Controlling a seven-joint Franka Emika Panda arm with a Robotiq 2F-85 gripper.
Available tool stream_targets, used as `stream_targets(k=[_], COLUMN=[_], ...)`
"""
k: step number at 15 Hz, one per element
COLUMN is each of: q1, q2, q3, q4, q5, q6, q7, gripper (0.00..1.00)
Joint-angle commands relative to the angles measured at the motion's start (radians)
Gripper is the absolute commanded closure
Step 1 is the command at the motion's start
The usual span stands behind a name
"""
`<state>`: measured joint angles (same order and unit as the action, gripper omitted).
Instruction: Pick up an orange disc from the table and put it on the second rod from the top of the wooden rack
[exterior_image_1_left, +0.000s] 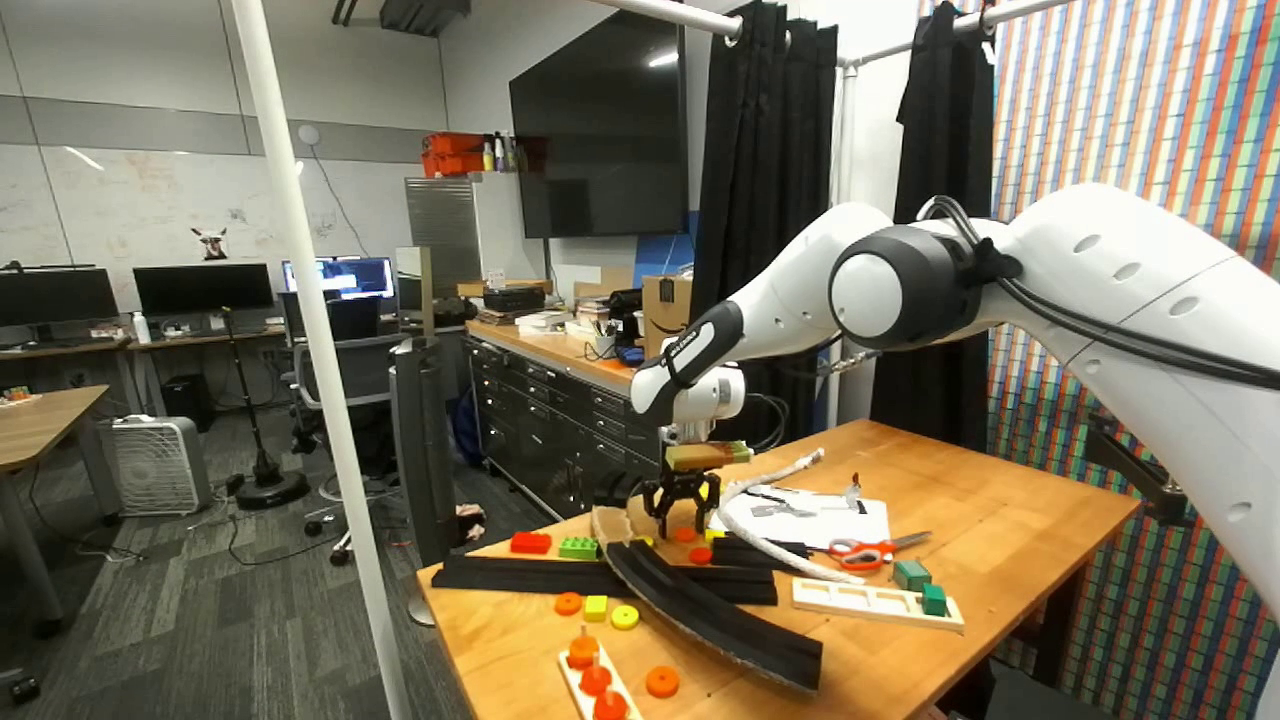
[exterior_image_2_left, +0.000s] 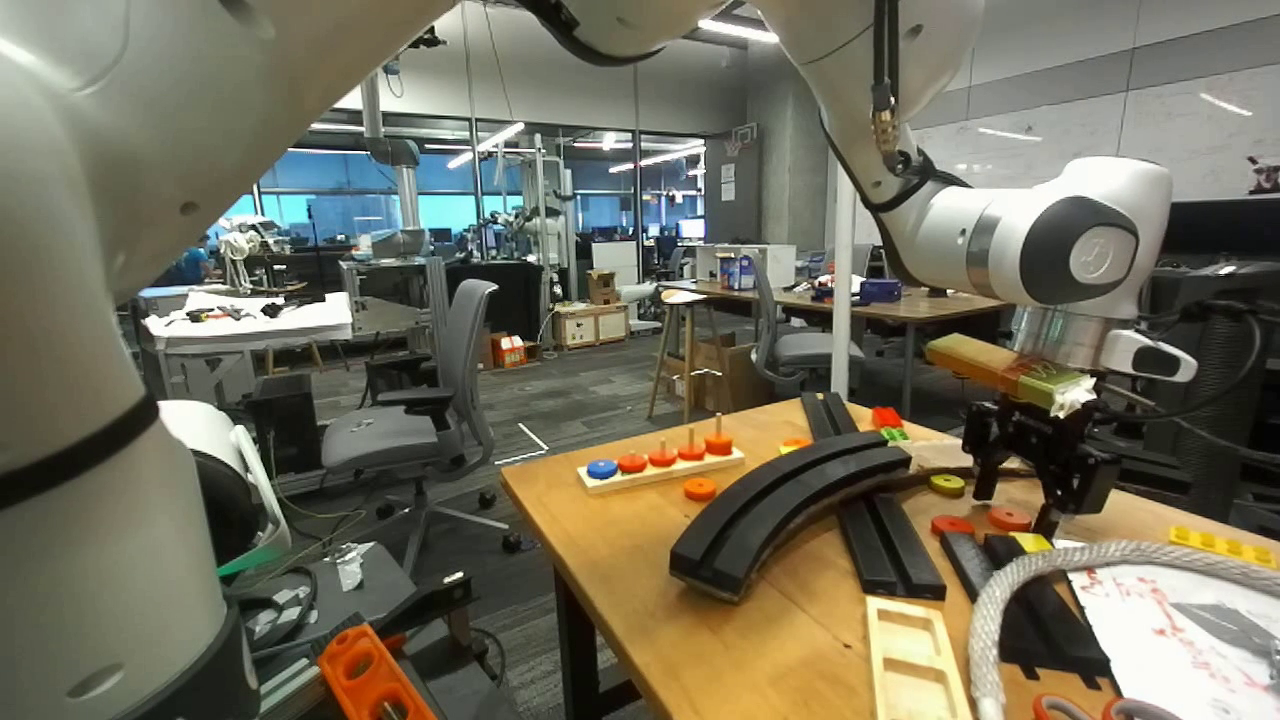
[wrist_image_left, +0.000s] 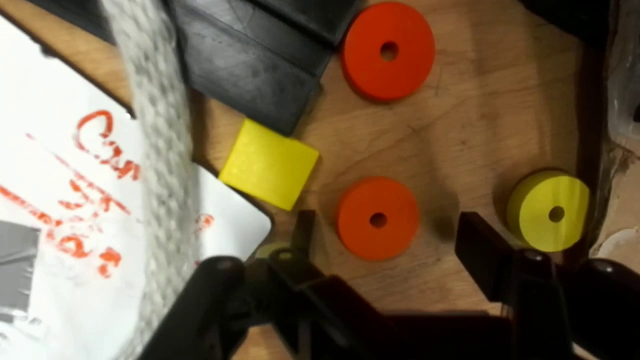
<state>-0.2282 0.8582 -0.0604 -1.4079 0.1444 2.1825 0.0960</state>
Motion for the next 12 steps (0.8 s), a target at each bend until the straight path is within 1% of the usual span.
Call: stream_targets(k=[1, 2, 4, 5, 6, 7, 10, 12], q1=[-0.006, -0.006, -0.006, -0.005, 0.0, 0.005, 0.044, 0.083], q2=[0.005, 0.005, 0.004, 0.001, -0.01, -0.022, -0.095, -0.164], q3=[0.005, 0.004, 0.004, 0.005, 0.004, 0.004, -0.006, -0.015], q4=[0.031, 0.032, 0.032, 0.034, 0.027, 0.016, -0.055, -0.121], q5=[0.019, 0.019, 0.018, 0.018, 0.013, 0.008, -0.02, -0.047], q6=[-0.027, -0.027, -0.027, -0.03, -0.034, -0.038, -0.024, 0.004], q7=[-0.022, -0.021, -0.021, -0.023, -0.022, -0.024, -0.018, -0.005], gripper=[0.58, 0.66, 0.8, 0.77, 0.78, 0.77, 0.77, 0.77])
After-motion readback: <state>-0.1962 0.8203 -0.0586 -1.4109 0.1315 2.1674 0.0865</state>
